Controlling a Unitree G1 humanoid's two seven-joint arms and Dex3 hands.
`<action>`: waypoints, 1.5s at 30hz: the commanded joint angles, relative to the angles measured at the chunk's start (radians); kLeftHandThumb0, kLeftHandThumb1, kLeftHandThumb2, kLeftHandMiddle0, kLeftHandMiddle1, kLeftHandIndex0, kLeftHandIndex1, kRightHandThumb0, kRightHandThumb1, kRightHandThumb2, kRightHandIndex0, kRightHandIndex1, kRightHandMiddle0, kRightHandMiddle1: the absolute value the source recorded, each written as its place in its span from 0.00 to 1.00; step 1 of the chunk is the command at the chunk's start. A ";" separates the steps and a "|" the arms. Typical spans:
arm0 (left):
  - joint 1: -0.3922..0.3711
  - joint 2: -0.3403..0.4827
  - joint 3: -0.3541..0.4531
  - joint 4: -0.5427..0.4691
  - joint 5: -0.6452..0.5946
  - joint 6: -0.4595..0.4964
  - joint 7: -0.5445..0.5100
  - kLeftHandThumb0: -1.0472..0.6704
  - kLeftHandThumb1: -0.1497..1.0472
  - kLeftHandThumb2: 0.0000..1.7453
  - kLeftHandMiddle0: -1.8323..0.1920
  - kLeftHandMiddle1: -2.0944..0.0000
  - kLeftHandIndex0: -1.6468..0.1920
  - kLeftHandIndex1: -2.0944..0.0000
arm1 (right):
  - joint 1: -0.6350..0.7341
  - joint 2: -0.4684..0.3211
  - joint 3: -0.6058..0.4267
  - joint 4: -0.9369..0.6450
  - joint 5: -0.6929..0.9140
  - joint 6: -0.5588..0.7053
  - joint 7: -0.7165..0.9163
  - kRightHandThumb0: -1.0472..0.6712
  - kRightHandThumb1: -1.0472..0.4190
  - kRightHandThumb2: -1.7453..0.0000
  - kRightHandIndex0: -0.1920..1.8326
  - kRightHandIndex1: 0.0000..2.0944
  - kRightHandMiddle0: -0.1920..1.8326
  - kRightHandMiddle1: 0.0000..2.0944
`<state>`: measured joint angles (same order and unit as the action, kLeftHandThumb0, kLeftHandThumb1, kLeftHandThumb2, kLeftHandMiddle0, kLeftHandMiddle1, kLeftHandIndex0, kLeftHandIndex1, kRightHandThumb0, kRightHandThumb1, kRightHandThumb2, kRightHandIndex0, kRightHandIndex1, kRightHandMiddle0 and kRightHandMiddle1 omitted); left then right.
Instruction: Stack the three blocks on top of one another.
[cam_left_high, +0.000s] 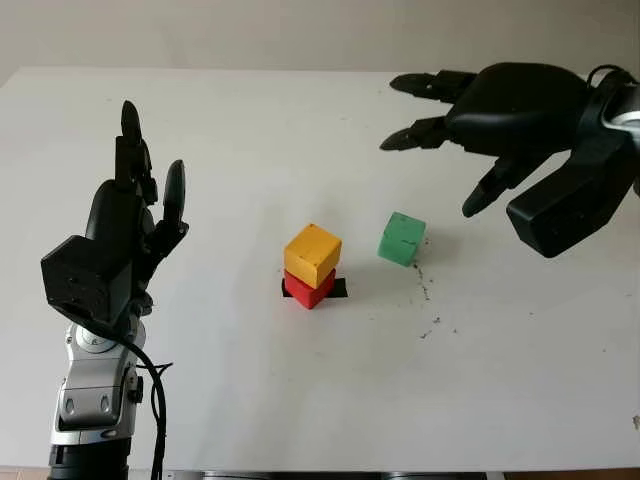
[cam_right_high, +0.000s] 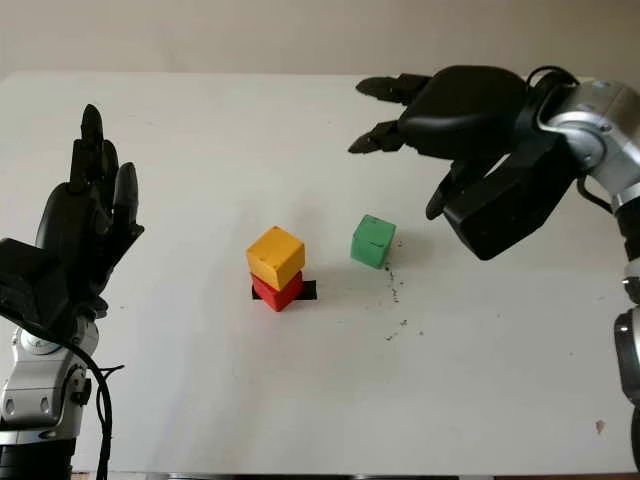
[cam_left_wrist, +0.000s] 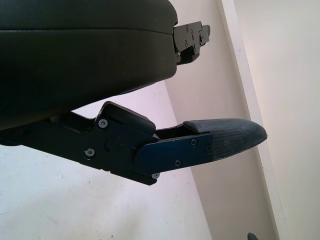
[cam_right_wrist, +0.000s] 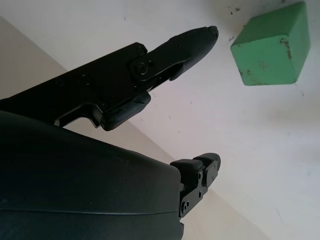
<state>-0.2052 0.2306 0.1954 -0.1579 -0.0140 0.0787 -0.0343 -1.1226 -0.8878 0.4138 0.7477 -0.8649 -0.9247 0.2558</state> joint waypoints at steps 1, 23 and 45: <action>-0.010 0.007 -0.002 0.001 0.003 0.002 -0.002 0.12 1.00 0.35 1.00 0.98 1.00 0.98 | 0.004 0.005 0.019 0.020 -0.028 -0.015 -0.051 0.23 0.13 0.97 0.07 0.03 0.26 0.07; -0.005 0.015 0.010 -0.005 -0.010 -0.003 -0.020 0.13 1.00 0.36 1.00 0.99 1.00 0.98 | 0.016 0.043 0.117 0.126 -0.067 -0.067 -0.117 0.23 0.14 0.97 0.06 0.03 0.29 0.07; 0.005 0.014 0.008 -0.010 -0.001 0.000 -0.017 0.13 1.00 0.35 1.00 0.99 1.00 0.98 | 0.032 0.123 0.136 0.173 -0.057 -0.050 -0.175 0.29 0.11 0.97 0.09 0.03 0.34 0.09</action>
<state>-0.2066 0.2337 0.2000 -0.1556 -0.0186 0.0821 -0.0513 -1.0879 -0.7700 0.5457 0.9107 -0.9189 -0.9771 0.0948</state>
